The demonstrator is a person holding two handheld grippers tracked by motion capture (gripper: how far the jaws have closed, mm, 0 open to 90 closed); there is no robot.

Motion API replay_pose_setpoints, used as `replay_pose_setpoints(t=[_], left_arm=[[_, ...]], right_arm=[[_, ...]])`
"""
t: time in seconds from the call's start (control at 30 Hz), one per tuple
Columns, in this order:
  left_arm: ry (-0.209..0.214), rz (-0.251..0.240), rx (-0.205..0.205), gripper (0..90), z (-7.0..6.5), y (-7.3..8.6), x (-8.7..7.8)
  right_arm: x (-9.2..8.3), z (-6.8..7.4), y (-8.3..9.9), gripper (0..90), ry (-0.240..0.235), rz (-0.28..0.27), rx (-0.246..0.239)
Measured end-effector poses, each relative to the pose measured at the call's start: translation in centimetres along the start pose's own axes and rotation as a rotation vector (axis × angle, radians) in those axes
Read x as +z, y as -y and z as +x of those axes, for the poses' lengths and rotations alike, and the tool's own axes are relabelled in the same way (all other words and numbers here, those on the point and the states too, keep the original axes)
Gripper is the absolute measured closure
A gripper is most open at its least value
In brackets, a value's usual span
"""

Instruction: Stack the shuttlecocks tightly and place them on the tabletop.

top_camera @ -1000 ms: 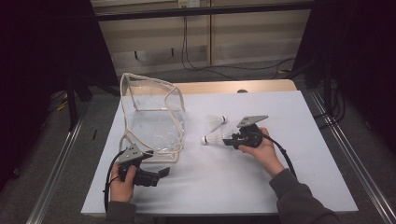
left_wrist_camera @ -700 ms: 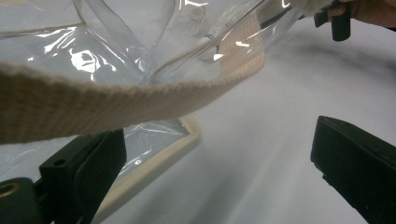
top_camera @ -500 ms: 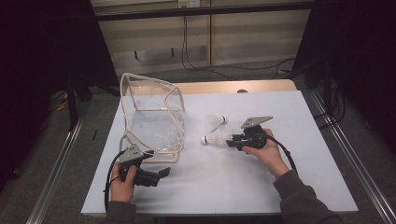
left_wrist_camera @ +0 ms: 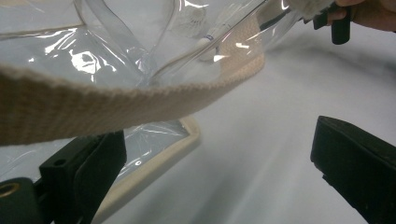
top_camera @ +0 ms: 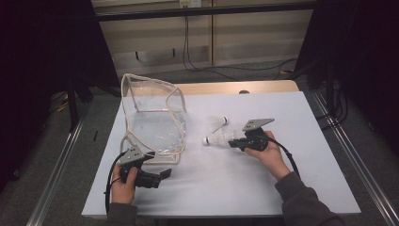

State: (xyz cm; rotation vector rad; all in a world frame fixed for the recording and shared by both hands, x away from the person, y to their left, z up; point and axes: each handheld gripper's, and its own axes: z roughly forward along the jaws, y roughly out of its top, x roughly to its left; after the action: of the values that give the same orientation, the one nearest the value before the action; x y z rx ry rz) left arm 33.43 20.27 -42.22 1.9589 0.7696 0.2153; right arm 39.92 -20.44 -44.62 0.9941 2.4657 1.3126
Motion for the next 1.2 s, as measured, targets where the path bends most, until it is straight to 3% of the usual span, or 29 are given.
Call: replay_pose_setpoints(t=[0.3, 1.2], left_arm=[[0.0, 0.0, -0.001, 3.7, 0.0, 0.0, 0.04], [-0.003, 0.006, 0.004, 3.7, 0.04, 0.01, 0.1]], right_arm=[[0.15, 0.37, -0.27, 90.0, -0.039, -0.01, -0.026], [0.77, 0.44, -0.66, 90.0, -0.039, -0.011, -0.043]])
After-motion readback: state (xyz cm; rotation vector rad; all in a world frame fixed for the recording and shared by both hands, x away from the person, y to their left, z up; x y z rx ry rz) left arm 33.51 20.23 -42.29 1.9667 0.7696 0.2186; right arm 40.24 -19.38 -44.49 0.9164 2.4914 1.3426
